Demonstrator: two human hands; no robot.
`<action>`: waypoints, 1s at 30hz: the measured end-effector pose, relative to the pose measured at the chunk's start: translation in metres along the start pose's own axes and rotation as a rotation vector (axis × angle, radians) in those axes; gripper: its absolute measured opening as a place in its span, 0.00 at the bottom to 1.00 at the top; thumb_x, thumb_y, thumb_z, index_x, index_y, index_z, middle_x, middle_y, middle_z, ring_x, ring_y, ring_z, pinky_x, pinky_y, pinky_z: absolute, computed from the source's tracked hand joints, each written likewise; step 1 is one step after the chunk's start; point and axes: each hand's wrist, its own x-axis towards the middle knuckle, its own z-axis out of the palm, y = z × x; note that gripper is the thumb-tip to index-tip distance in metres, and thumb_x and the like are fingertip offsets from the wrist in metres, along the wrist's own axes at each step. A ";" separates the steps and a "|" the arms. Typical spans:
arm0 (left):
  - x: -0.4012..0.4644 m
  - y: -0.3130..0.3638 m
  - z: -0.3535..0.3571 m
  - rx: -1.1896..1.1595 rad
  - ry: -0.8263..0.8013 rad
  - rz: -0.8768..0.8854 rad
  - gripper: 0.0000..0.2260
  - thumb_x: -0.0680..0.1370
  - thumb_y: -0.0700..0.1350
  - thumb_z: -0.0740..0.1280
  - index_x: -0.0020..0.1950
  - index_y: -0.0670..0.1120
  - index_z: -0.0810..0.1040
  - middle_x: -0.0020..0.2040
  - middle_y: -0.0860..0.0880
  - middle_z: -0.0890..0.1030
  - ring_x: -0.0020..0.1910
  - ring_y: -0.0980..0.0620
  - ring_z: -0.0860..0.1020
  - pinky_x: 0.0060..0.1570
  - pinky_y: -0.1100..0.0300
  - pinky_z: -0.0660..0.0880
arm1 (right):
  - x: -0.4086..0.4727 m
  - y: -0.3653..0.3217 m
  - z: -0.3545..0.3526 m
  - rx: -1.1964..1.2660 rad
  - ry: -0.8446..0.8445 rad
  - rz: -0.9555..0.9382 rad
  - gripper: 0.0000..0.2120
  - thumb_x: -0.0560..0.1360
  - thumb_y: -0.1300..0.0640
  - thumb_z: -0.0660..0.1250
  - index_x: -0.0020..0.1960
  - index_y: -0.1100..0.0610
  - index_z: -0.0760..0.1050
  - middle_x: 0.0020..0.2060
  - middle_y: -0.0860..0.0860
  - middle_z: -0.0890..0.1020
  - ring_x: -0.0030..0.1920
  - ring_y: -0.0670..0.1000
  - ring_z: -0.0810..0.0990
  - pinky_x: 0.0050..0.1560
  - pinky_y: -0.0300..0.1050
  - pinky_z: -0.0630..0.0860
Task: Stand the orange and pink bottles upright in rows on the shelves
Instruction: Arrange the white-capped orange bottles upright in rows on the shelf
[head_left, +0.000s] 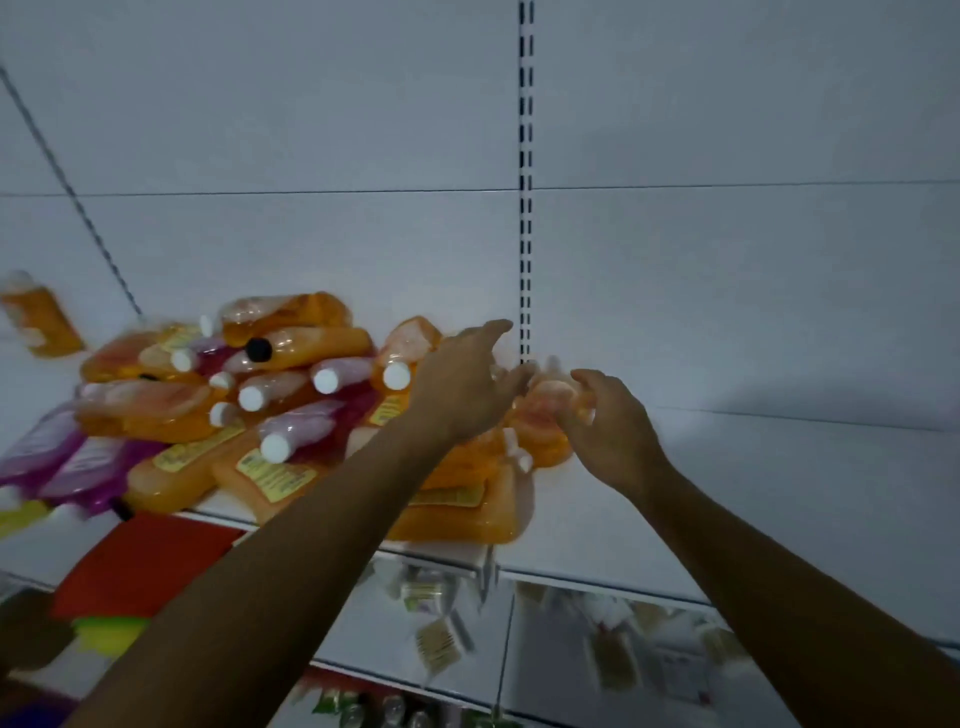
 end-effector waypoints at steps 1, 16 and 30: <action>-0.005 -0.014 -0.009 0.010 0.013 -0.028 0.27 0.78 0.59 0.64 0.74 0.50 0.66 0.69 0.47 0.74 0.66 0.47 0.72 0.63 0.49 0.72 | 0.004 -0.011 0.011 0.004 -0.026 -0.015 0.22 0.77 0.41 0.64 0.67 0.50 0.70 0.59 0.49 0.76 0.55 0.50 0.76 0.53 0.47 0.75; -0.058 -0.115 -0.077 0.190 0.188 -0.393 0.27 0.78 0.56 0.65 0.74 0.49 0.65 0.70 0.47 0.73 0.67 0.46 0.71 0.61 0.48 0.73 | 0.057 -0.101 0.083 -0.020 -0.189 -0.306 0.27 0.75 0.41 0.64 0.71 0.48 0.64 0.65 0.52 0.74 0.63 0.57 0.73 0.60 0.57 0.73; -0.016 -0.189 -0.093 0.104 0.246 -0.259 0.24 0.77 0.51 0.67 0.71 0.47 0.69 0.68 0.46 0.74 0.65 0.47 0.72 0.62 0.52 0.71 | 0.088 -0.127 0.117 -0.293 -0.439 -0.405 0.43 0.63 0.41 0.76 0.73 0.41 0.58 0.74 0.46 0.54 0.68 0.57 0.69 0.61 0.56 0.74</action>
